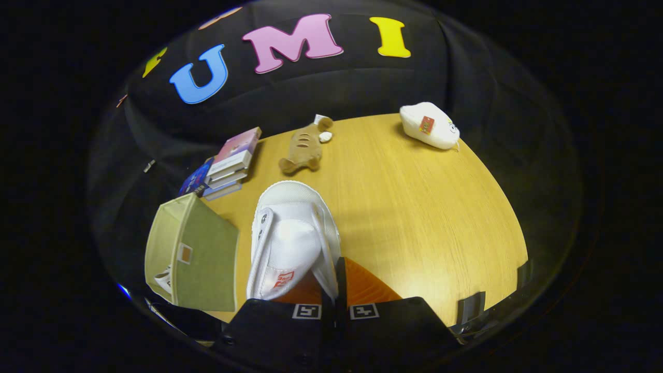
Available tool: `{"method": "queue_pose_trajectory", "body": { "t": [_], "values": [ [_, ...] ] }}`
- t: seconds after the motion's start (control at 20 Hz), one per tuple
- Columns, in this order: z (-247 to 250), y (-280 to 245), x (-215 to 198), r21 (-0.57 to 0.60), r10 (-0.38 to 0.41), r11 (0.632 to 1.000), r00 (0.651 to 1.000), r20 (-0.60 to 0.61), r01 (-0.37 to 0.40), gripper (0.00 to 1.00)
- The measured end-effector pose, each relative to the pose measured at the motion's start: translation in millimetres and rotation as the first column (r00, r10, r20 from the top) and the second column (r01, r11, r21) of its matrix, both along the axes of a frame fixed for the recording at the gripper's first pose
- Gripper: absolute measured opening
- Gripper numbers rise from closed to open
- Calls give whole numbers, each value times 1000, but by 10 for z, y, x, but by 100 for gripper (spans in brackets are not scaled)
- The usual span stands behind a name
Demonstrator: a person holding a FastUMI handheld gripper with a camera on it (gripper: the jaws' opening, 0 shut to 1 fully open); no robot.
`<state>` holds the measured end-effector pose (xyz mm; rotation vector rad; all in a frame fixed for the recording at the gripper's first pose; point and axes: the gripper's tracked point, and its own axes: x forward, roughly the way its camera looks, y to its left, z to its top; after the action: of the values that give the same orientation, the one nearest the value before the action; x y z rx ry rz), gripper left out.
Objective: Open the storage box then place both shoes into the box .Put the left shoe in first, then the right shoe, with the right side of both shoes facing outward in a uniform manner.
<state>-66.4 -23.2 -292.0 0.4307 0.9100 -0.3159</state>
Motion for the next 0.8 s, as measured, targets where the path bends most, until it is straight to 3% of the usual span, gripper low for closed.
{"method": "queue_pose_trajectory", "body": {
  "t": [0.2, 0.4, 0.8],
  "values": [
    [419, 588, 452, 42, 49, 998, 997, 64, -52, 5],
    [586, 1148, 750, 46, 83, 995, 995, 47, -85, 5],
    [377, 2214, 1075, 136, 111, 985, 993, -42, -104, 5]
  ]
}}
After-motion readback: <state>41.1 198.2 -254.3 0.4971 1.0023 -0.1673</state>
